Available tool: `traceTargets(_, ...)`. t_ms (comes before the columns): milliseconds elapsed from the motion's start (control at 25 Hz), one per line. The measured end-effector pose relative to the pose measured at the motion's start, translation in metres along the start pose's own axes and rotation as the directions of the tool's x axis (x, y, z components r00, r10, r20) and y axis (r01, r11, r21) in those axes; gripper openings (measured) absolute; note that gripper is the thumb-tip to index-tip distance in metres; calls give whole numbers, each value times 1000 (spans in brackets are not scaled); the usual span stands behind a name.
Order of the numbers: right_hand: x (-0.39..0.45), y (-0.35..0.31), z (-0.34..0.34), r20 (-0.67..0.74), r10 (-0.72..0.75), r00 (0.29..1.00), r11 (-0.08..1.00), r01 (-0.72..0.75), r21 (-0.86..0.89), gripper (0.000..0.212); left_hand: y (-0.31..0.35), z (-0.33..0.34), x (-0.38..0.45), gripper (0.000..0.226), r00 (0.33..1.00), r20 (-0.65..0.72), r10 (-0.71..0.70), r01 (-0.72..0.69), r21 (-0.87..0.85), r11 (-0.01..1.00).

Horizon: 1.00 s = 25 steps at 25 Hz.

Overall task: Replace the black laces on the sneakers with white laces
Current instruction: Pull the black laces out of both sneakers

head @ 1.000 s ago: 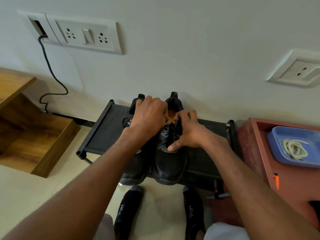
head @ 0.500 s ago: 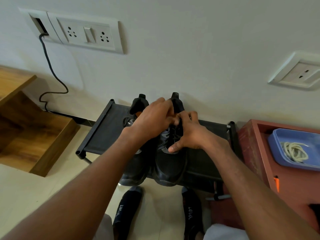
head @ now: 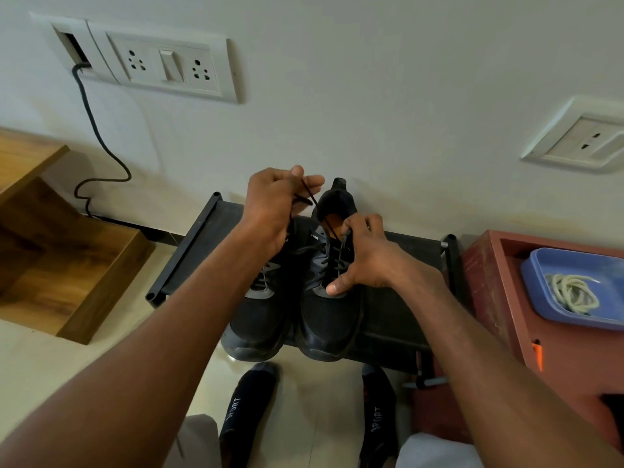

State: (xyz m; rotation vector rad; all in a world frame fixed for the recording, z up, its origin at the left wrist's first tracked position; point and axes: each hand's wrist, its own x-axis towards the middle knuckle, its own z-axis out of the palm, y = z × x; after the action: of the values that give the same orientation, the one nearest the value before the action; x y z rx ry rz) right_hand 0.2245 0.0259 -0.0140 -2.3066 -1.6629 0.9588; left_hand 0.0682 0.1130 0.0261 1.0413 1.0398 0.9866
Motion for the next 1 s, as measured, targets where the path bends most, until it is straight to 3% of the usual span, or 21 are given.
traceTargets(80,-1,-1,0,-1,-3,1000,1000,3,-1,95,-1,5,-4,18,995,39,-89,97,-296,950)
traceTargets(200,-2,-1,-1,-16,1,1000,1000,-1,1,94,-5,10,-4,24,992,-21,-123,110,-309,945)
traceTargets(360,-5,-3,-5,-2,27,1000,1000,-26,16,91,2,-4,10,34,992,-124,-40,23,-135,991)
traceTargets(440,-7,-3,-6,11,1,1000,1000,-2,28,90,3,-14,11,34,995,-87,47,-26,232,972)
traceTargets(480,-7,-4,-7,19,-14,1000,999,14,35,89,1,-18,9,30,995,-39,93,-63,478,876)
traceTargets(560,-5,-5,-7,10,-33,999,998,32,59,81,-7,-22,1,13,983,94,159,-162,858,488)
traceTargets(600,-3,-6,-7,-31,-43,999,997,45,70,71,-9,-22,-3,7,978,154,141,-191,932,308)
traceTargets(680,-1,-10,-7,-190,-88,978,994,99,47,38,-10,-19,-4,13,969,239,68,-244,965,97)
traceTargets(760,-1,-15,-6,-267,-137,954,989,145,11,12,-8,-17,0,24,944,325,65,-326,945,16)
traceTargets(880,-5,-20,-2,-229,-126,965,992,122,-33,9,-8,-15,-1,77,891,451,-48,-445,890,96)
traceTargets(1000,-8,-23,-1,-277,-108,955,994,110,-10,12,-23,-12,-7,98,843,499,-200,-503,863,33)
